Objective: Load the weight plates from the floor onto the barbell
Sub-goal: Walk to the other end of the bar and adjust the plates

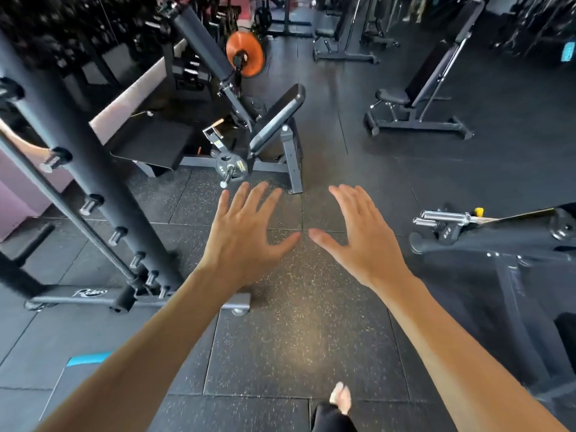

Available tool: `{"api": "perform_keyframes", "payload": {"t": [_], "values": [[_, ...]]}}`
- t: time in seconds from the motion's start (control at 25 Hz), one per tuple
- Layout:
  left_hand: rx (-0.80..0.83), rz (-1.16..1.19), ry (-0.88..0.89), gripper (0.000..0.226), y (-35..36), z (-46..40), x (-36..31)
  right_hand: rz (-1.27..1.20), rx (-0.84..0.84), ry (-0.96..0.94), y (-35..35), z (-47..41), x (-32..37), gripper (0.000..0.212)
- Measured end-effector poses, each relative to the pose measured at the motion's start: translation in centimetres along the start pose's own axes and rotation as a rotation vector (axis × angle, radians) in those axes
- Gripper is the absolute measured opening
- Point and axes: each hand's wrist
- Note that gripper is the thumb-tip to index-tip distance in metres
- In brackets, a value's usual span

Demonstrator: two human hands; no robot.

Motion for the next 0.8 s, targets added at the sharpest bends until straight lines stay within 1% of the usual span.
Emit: {"api": "perform_keyframes", "payload": {"t": [0.12, 0.28, 0.36, 0.44, 0.6, 0.8], "values": [[0.014, -0.039, -0.021, 0.091, 3.6, -5.7, -0.9, -0.030, 0.018, -0.018, 1.8, -5.7, -4.9, 0.092], [0.011, -0.093, -0.096, 0.091, 7.4, -13.7, -2.1, -0.087, 0.034, -0.075, 3.4, -13.9, -11.5, 0.090], [0.021, -0.115, -0.128, 0.091, 8.4, -17.9, -3.0, -0.094, 0.059, -0.116, 3.5, -18.4, -14.3, 0.091], [-0.011, -0.134, -0.179, 0.090, 8.8, -21.4, -3.3, -0.082, 0.077, -0.190, 3.7, -22.8, -16.0, 0.093], [-0.077, -0.213, -0.270, 0.088, 8.8, -26.5, -1.1, -0.120, 0.097, -0.334, 5.6, -31.8, -16.1, 0.097], [-0.121, -0.417, -0.372, 0.087, 8.4, -30.4, 6.1, -0.180, 0.075, -0.560, 10.4, -41.2, -11.0, 0.095]]}}
Point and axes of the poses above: each hand's wrist, its own z-axis away from the middle knuckle, its own y-axis out of the palm, x = y × z, and after that the axes turned 9 degrees about -x, right-handed
